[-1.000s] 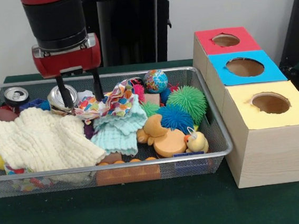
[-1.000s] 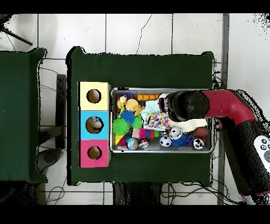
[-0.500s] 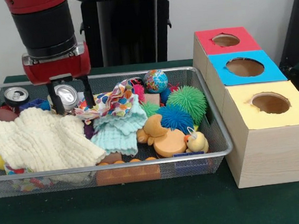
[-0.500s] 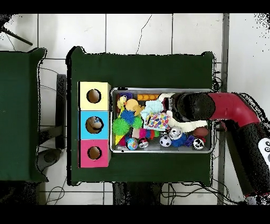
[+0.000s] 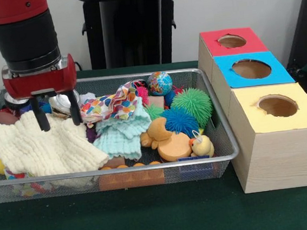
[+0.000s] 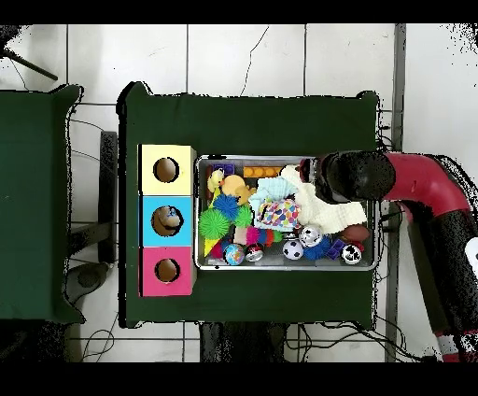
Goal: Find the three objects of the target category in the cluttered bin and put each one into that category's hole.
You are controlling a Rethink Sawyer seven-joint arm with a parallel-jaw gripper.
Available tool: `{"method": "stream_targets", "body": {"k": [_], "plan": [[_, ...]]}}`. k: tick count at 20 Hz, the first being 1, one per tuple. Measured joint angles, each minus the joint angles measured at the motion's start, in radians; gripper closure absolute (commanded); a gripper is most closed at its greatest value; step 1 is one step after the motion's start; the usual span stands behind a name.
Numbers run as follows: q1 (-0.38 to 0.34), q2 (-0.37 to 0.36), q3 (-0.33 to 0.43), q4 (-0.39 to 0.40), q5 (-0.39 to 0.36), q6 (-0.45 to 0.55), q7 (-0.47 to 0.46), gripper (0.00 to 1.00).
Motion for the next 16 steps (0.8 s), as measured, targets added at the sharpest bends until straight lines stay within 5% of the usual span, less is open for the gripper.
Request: {"method": "stream_targets", "body": {"k": [16], "plan": [[-0.001,0.094,-0.001,-0.011,-0.047,-0.018,0.0,0.0]]}}
